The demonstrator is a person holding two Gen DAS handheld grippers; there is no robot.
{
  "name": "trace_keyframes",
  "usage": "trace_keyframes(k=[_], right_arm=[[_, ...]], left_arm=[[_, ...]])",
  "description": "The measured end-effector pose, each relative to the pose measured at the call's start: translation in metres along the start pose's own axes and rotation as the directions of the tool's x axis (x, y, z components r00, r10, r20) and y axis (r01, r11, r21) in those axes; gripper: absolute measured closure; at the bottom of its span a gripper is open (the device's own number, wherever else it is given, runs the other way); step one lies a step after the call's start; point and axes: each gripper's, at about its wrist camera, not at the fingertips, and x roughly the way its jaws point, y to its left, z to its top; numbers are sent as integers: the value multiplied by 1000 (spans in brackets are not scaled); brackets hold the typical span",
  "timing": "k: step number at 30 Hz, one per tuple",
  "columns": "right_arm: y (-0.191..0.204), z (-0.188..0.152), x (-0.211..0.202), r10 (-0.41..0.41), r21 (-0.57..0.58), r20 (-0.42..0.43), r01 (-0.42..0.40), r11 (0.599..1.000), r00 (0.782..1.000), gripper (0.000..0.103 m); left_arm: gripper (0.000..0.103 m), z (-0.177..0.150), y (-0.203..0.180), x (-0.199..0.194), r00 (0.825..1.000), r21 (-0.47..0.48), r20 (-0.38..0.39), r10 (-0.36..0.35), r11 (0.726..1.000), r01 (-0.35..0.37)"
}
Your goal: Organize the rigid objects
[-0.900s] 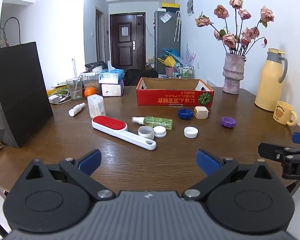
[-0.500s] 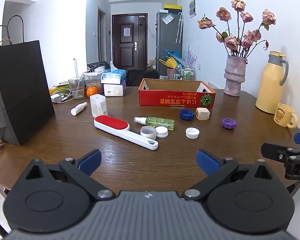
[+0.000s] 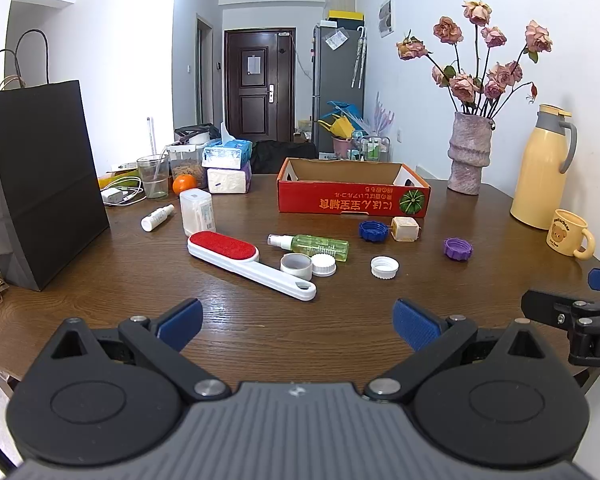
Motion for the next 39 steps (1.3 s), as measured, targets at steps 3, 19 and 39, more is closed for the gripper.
trace_keyframes(k=[3,19,39], right_arm=[[0,0,0,-1,-1,0,1,1000,1000,0],[1,1,-3,-3,-2,4,3,1000,1000,0],[1,2,-5,-7,-4,5,7,1000,1000,0]], left_arm=[[0,-1,0,1,1000,-6,3,4,1000,-4],[0,-1,0,1,1000,-7,4,3,1000,-3],[0,-1,1,1,1000,-8,5,2,1000,-2]])
